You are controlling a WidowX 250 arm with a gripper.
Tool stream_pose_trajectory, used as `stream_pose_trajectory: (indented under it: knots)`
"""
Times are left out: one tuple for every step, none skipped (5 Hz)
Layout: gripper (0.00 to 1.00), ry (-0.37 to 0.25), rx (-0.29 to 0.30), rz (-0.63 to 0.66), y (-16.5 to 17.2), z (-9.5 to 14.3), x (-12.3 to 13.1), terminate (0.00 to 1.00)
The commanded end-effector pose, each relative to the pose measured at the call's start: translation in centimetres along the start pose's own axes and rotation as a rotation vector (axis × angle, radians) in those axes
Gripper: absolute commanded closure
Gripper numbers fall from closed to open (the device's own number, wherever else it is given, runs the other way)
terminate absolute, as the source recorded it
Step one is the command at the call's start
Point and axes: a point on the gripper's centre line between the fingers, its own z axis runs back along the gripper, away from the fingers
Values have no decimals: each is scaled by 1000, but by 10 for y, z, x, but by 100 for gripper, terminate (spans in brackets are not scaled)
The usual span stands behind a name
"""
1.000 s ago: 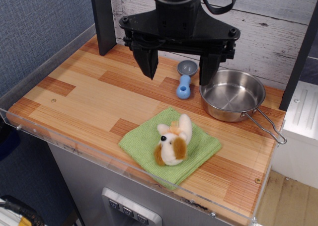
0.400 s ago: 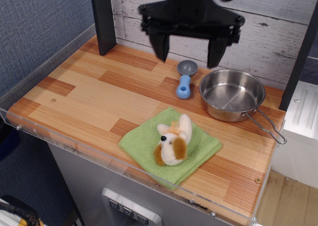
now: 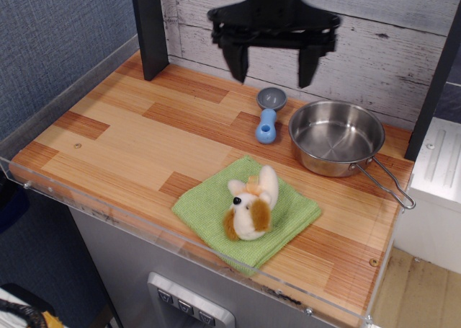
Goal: Pick up the blue spoon and place it on the middle left of the table
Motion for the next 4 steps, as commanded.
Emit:
stream_pose_trajectory:
  knots:
    - [0,-11,8,34,26,-19,36,0]
    - [0,10,-23,70,25,-40,39,0]
    - [0,41,-29,75,18,-55,39,0]
    - [0,53,-22,69,12,-67,39,0]
